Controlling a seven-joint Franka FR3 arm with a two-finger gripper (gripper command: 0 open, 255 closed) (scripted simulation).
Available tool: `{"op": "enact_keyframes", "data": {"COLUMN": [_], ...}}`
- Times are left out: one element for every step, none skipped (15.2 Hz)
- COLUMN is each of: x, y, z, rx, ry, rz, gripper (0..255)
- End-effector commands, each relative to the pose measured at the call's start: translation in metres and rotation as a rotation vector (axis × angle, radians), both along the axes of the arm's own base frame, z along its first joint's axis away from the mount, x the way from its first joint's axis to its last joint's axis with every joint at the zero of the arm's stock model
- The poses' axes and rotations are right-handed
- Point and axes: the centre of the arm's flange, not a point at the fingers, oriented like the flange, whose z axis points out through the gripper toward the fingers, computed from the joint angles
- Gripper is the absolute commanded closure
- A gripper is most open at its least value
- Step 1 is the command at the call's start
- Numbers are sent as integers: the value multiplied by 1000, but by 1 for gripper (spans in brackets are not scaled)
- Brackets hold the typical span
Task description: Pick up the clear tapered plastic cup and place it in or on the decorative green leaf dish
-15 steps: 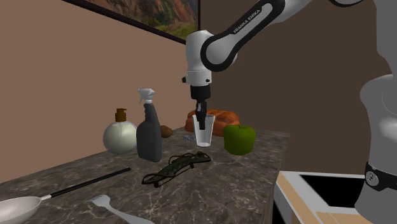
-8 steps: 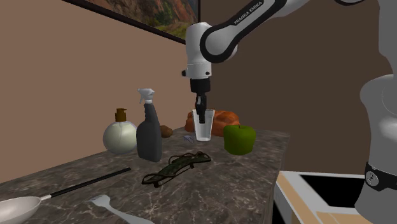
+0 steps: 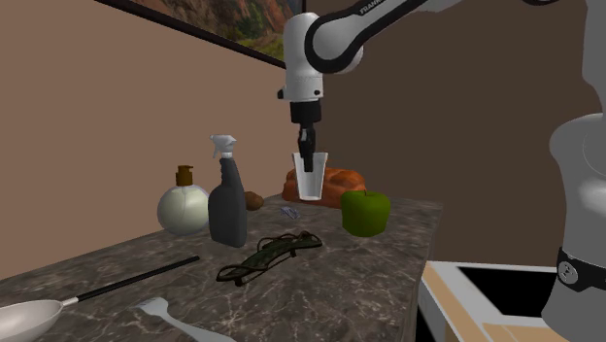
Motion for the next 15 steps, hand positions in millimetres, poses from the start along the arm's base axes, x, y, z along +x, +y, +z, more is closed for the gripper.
{"op": "enact_keyframes", "data": {"x": [-1, -1, -1, -1, -1, -1, -1, -1, -1, 1, 3, 5, 6, 8, 10], "y": [0, 0, 0, 0, 0, 0, 0, 0, 0, 13, 26, 39, 52, 65, 78], "z": [11, 16, 21, 27, 32, 37, 42, 48, 53, 55, 57, 58, 60, 62, 64], "rx": [0, 0, 0, 0, 0, 0, 0, 0, 0, 0, 0, 0, 0, 0, 0], "ry": [0, 0, 0, 0, 0, 0, 0, 0, 0, 0, 0, 0, 0, 0, 0], "rz": [0, 0, 0, 0, 0, 0, 0, 0, 0, 0, 0, 0, 0, 0, 0], "gripper": [255, 255, 255, 255, 255, 255, 255, 255, 255, 255, 255, 255, 255, 255, 255]}}
